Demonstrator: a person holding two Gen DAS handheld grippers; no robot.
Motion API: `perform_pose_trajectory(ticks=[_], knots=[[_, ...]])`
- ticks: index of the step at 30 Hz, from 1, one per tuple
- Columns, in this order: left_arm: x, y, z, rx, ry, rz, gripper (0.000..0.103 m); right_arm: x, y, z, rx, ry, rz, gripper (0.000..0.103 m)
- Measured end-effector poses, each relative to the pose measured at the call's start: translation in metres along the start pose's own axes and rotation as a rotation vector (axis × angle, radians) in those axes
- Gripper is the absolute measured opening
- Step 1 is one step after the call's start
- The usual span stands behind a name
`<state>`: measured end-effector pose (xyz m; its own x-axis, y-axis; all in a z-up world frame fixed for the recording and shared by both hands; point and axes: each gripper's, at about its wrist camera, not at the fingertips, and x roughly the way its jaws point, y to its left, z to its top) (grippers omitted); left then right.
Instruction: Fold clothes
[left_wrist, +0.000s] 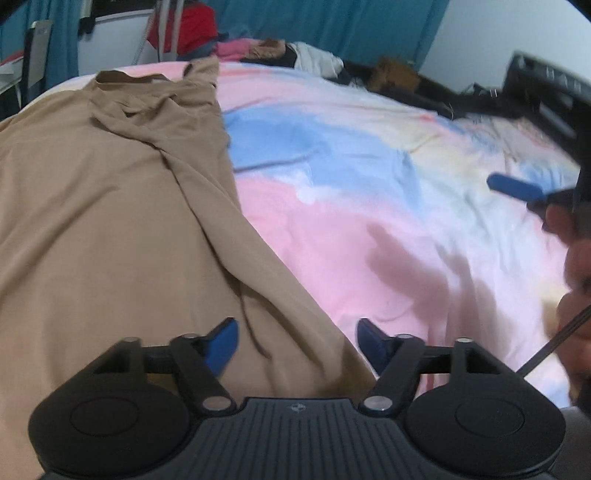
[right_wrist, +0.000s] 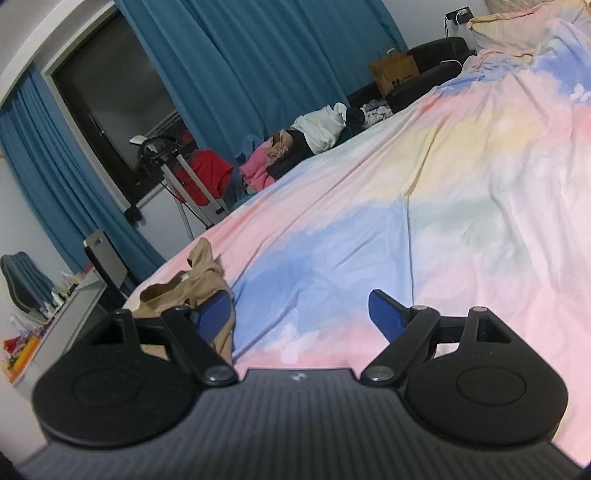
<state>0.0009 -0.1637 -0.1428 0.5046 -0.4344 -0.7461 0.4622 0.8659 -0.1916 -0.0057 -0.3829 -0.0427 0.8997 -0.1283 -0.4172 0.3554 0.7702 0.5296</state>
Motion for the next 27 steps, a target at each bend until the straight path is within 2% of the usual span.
perform_pose_trajectory(ticks=[1,4,7,11,13,15,21,23,25,26,27], knots=[[0.004,0.0,-0.001,0.009,0.001,0.002,0.045,0.001,0.0,0.0,-0.001,0.005,0.0,0.083],[0.005,0.009,-0.002,0.001,-0.013,0.002,0.016,0.001,-0.002,-0.001,0.005,0.01,0.0,0.083],[-0.007,0.032,0.003,-0.091,-0.024,-0.068,0.007,0.001,-0.004,-0.001,0.02,0.017,0.003,0.083],[-0.03,0.087,0.011,-0.313,-0.007,-0.247,0.006,0.003,-0.003,-0.002,0.018,0.036,0.005,0.083],[-0.037,0.118,0.011,-0.419,0.014,-0.298,0.006,0.006,-0.001,-0.004,0.012,0.049,0.006,0.083],[-0.042,0.146,0.011,-0.475,0.033,-0.297,0.006,0.01,0.001,-0.006,0.007,0.063,0.004,0.083],[-0.052,0.15,0.015,-0.452,0.046,-0.207,0.01,0.018,0.008,-0.011,-0.008,0.108,0.01,0.083],[-0.055,0.151,0.016,-0.443,0.05,-0.176,0.019,0.02,0.011,-0.013,-0.026,0.121,0.009,0.083],[-0.058,0.152,0.017,-0.434,0.053,-0.145,0.033,0.022,0.014,-0.015,-0.041,0.138,0.009,0.083],[-0.06,0.153,0.017,-0.429,0.055,-0.13,0.036,0.023,0.014,-0.016,-0.045,0.145,0.011,0.083],[-0.062,0.153,0.018,-0.425,0.057,-0.115,0.044,0.024,0.015,-0.016,-0.046,0.151,0.011,0.083]])
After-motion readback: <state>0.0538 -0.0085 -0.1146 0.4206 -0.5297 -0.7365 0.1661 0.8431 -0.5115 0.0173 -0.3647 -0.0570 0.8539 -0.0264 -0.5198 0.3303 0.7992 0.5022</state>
